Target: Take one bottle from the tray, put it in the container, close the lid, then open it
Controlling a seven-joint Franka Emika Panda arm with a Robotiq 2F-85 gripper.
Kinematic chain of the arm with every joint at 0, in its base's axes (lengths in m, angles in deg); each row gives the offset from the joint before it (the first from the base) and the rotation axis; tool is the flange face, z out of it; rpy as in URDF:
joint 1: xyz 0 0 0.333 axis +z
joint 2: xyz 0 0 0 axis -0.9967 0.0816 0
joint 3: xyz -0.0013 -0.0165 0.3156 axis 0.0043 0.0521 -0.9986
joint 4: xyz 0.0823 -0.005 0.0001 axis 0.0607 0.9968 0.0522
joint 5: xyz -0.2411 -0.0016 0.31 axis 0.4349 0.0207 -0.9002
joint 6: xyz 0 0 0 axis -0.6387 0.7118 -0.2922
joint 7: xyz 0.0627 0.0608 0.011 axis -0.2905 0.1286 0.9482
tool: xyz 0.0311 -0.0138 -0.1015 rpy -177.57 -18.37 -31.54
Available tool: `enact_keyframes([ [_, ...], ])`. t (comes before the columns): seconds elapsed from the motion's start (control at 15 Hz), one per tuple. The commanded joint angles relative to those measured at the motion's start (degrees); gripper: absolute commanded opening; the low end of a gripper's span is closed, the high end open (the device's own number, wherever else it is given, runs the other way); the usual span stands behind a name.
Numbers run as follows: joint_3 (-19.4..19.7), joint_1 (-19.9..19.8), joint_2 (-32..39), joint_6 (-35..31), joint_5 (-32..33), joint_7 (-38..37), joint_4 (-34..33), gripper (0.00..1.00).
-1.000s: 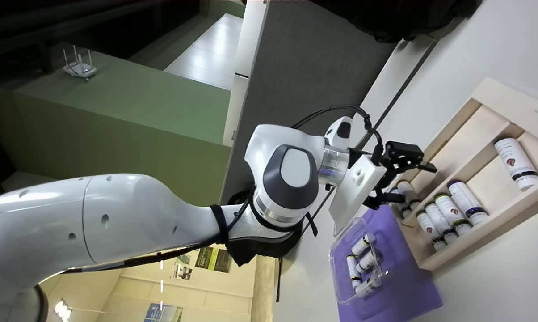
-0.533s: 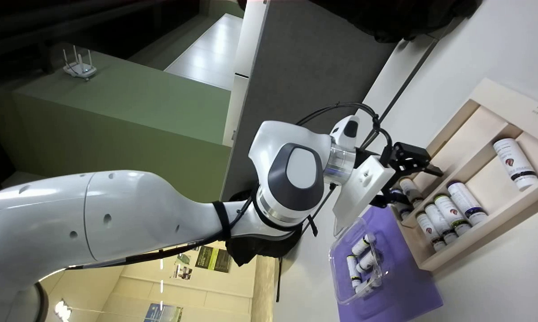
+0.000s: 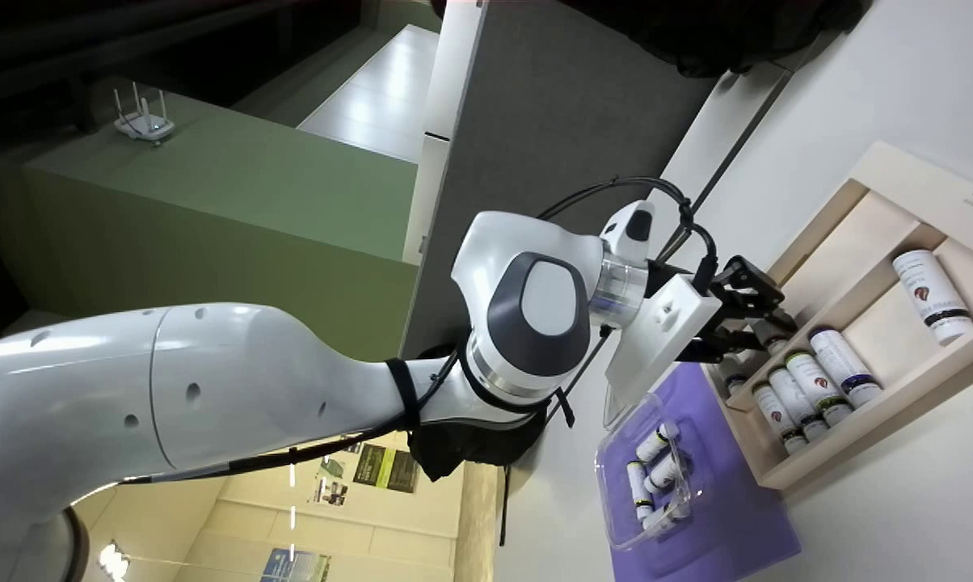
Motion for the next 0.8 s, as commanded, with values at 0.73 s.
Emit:
enact_keyframes([
  [0.73, 4.9, 13.9, -13.2, 12.2, 3.9, -11.7, 2.5, 0.13],
])
